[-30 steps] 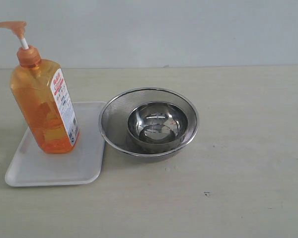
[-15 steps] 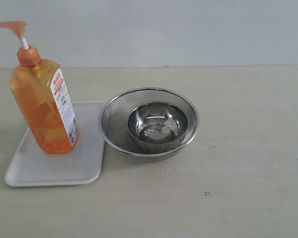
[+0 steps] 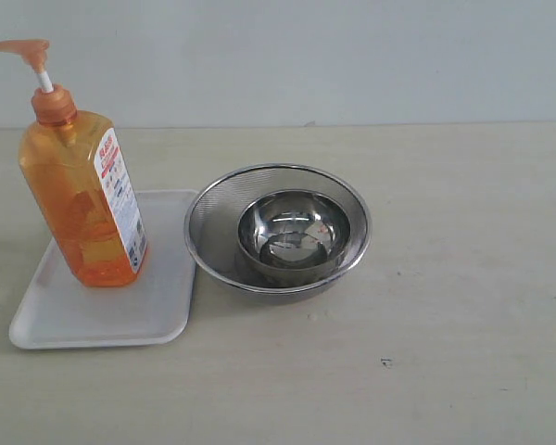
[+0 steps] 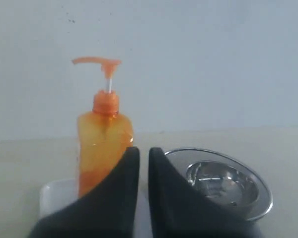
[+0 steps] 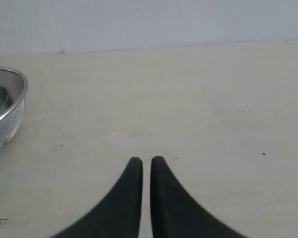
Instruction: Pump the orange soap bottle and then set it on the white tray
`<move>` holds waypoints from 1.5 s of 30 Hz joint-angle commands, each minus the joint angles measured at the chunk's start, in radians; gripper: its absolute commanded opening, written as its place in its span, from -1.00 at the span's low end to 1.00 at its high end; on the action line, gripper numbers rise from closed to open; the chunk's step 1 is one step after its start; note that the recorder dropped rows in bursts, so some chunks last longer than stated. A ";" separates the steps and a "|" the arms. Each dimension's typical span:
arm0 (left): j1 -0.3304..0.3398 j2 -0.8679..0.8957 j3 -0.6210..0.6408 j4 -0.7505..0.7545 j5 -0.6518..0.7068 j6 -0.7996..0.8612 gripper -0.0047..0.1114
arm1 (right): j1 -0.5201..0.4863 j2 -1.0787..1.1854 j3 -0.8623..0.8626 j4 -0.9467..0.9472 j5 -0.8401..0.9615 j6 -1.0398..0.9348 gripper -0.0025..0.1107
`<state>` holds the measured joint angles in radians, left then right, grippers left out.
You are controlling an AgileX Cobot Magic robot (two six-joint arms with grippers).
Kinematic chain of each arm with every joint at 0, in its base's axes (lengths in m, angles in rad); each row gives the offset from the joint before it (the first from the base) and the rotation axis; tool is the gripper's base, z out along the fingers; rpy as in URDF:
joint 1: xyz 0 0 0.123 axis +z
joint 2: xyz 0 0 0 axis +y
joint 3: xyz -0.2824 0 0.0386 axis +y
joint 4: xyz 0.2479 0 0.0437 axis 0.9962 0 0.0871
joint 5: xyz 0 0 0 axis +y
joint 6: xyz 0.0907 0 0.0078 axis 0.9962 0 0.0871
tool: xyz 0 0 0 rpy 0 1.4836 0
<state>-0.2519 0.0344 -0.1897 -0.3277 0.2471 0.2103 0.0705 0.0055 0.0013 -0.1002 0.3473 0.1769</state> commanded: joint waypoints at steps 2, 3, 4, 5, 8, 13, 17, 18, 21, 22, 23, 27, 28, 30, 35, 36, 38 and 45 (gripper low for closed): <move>0.049 -0.034 0.023 0.056 0.051 0.008 -0.81 | -0.002 -0.005 -0.001 -0.004 -0.011 -0.006 -0.91; 0.057 -0.034 0.031 0.055 0.049 0.001 -0.81 | -0.002 -0.005 -0.001 -0.004 -0.011 -0.006 -0.91; 0.068 -0.034 0.042 0.055 0.044 -0.004 -0.81 | -0.002 -0.005 -0.001 -0.004 -0.011 -0.006 -0.91; 0.080 -0.034 0.054 0.055 0.038 -0.009 -0.81 | -0.002 -0.005 -0.001 -0.004 -0.011 -0.002 -0.91; 0.104 -0.034 0.112 0.055 -0.024 -0.014 -0.81 | -0.002 -0.005 -0.001 -0.004 -0.011 -0.002 -0.91; 0.106 -0.034 0.190 0.065 -0.184 -0.002 -0.81 | -0.002 -0.005 -0.001 -0.004 -0.011 -0.002 -0.91; 0.106 -0.034 0.190 0.068 -0.094 0.008 -0.81 | -0.002 -0.005 -0.001 -0.004 -0.011 -0.002 -0.91; 0.106 -0.034 0.190 0.087 -0.047 0.007 -0.81 | -0.002 -0.005 -0.001 -0.004 -0.007 -0.002 -0.91; 0.106 -0.034 0.190 0.216 0.070 -0.117 -0.81 | -0.002 -0.005 -0.001 -0.004 0.000 -0.002 -0.91; 0.108 -0.034 0.190 0.259 0.079 -0.172 -0.81 | -0.002 -0.005 -0.001 -0.004 0.000 -0.002 -0.91; 0.108 -0.034 0.190 0.328 0.082 -0.245 -0.81 | -0.002 -0.005 -0.001 -0.004 0.000 -0.002 -0.91; 0.108 -0.034 0.190 0.344 0.087 -0.252 -0.81 | -0.002 -0.005 -0.001 -0.004 -0.001 -0.002 -0.91; 0.108 -0.034 0.190 0.342 0.087 -0.252 -0.81 | -0.002 -0.005 -0.001 -0.004 -0.001 -0.002 -0.91; 0.108 -0.034 0.190 0.337 0.087 -0.252 -0.81 | -0.002 -0.005 -0.001 -0.004 -0.001 -0.002 -0.91; 0.108 -0.034 0.190 0.337 0.082 -0.252 -0.81 | -0.002 -0.005 -0.001 -0.004 -0.001 -0.002 -0.91; 0.108 -0.034 0.190 0.337 0.082 -0.252 -0.81 | -0.002 -0.005 -0.001 -0.004 -0.001 -0.002 -0.91; 0.108 -0.034 0.190 0.337 0.082 -0.252 -0.81 | -0.002 -0.005 -0.001 -0.004 -0.001 -0.002 -0.91; 0.108 -0.034 0.190 0.337 0.082 -0.252 -0.81 | -0.002 -0.005 -0.001 -0.004 -0.001 -0.002 -0.91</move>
<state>-0.1483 0.0025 -0.0032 0.0000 0.3360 -0.0327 0.0705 0.0055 0.0013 -0.1002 0.3513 0.1769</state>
